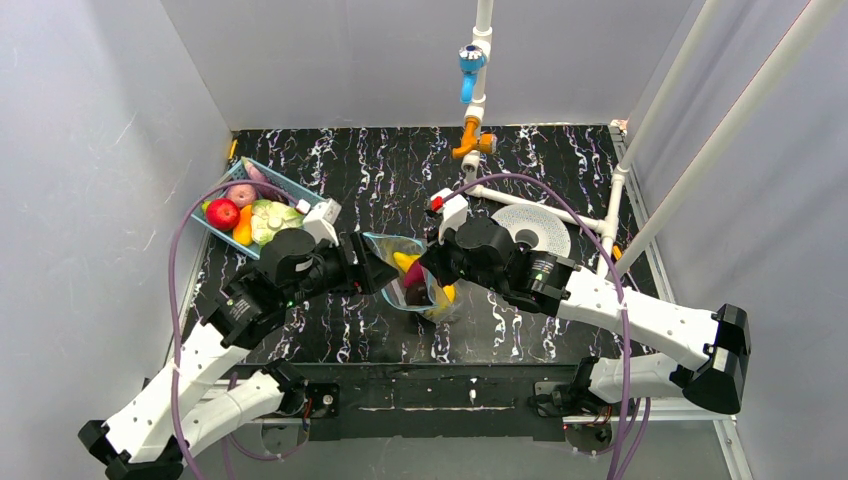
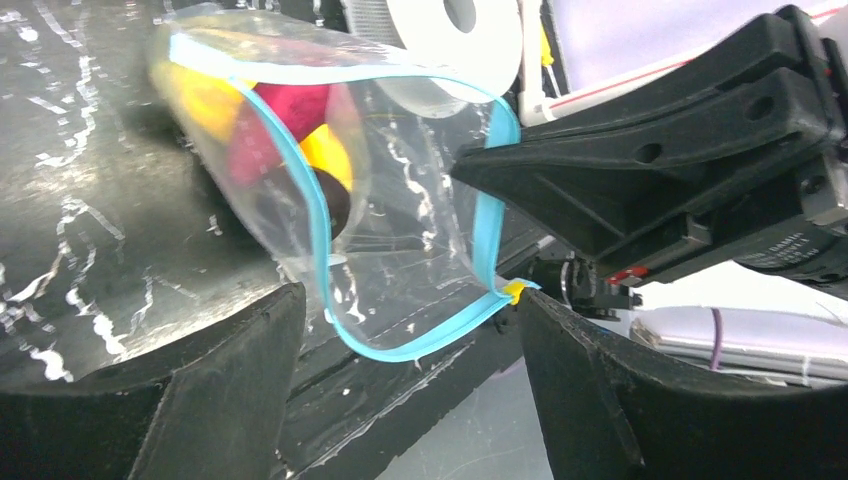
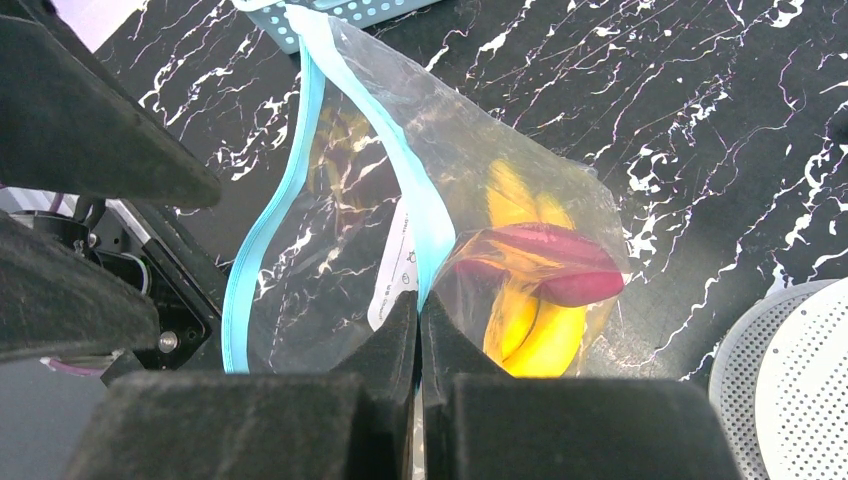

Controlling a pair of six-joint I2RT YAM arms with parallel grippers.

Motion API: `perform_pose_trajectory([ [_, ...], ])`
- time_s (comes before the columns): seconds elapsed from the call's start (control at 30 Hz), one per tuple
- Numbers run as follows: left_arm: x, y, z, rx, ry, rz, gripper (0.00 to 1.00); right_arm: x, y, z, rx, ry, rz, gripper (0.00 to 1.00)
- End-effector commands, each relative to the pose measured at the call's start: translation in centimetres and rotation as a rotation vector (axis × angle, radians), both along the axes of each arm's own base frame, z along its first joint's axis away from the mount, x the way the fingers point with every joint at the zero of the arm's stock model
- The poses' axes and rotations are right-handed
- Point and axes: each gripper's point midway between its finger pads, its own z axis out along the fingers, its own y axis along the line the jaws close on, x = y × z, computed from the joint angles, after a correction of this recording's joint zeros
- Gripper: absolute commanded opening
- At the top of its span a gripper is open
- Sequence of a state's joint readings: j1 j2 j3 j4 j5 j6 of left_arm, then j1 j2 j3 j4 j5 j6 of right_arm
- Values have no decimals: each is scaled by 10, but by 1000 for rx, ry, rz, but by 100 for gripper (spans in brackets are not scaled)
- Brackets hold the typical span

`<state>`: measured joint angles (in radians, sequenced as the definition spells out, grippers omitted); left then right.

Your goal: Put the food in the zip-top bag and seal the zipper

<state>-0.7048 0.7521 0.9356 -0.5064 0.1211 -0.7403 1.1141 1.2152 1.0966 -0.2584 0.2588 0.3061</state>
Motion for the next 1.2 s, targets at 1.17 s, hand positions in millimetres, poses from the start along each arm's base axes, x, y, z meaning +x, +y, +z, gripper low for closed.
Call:
perform_pose_trajectory([
  [1.17,89,227,-37,602,83,722,98,3,7,19,54,-49,7,1],
])
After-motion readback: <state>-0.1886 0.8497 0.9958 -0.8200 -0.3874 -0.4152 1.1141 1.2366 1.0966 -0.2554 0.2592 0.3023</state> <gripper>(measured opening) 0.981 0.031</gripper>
